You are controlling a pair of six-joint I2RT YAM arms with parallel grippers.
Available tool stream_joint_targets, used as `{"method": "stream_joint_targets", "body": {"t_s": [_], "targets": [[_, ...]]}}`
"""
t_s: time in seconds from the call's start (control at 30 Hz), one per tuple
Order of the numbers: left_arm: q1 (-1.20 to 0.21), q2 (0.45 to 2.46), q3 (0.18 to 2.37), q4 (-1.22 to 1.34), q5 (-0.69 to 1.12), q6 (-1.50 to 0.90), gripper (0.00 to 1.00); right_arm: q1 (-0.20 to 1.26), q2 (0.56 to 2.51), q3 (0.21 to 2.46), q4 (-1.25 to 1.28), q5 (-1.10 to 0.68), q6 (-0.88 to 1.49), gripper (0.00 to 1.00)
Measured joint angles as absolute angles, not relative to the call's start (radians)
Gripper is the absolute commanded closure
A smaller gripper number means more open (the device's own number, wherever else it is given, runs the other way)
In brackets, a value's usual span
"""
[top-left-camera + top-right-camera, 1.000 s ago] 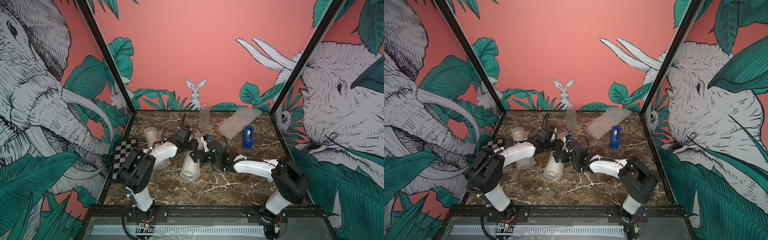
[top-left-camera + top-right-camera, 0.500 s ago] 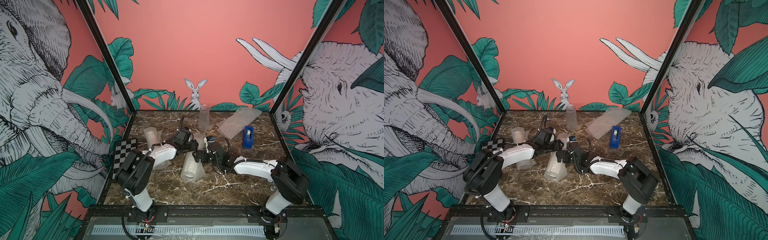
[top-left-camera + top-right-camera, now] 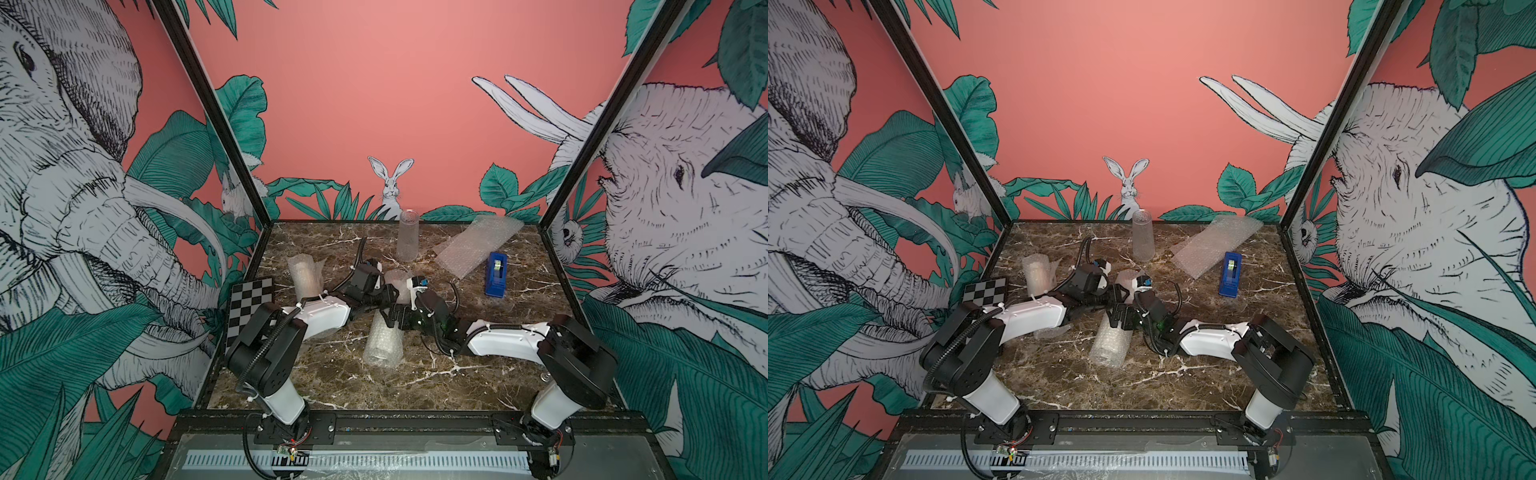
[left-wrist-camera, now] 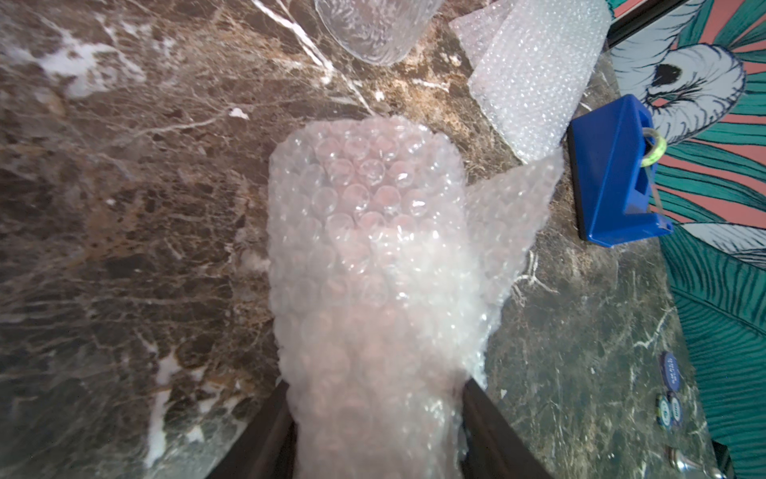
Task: Wrap vases in bubble wrap
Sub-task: Stick the tape on the bubble wrap.
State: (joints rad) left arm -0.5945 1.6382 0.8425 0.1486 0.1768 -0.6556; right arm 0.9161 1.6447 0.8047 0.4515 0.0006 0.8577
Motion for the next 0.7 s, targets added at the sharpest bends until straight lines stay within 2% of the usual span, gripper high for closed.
{"method": "stream_joint_targets", "body": {"t_s": [0.43, 0.7], "targets": [[-0.609, 1.619, 0.807, 0.184, 0.161, -0.689, 0.79, 0.931, 1.633, 0.750, 0.532, 0.038, 0.863, 0.01], [-0.632, 1.610, 0.802, 0.173, 0.172, -0.689, 0.79, 0.919, 1.541, 0.742, 0.528, 0.154, 0.825, 0.01]]}}
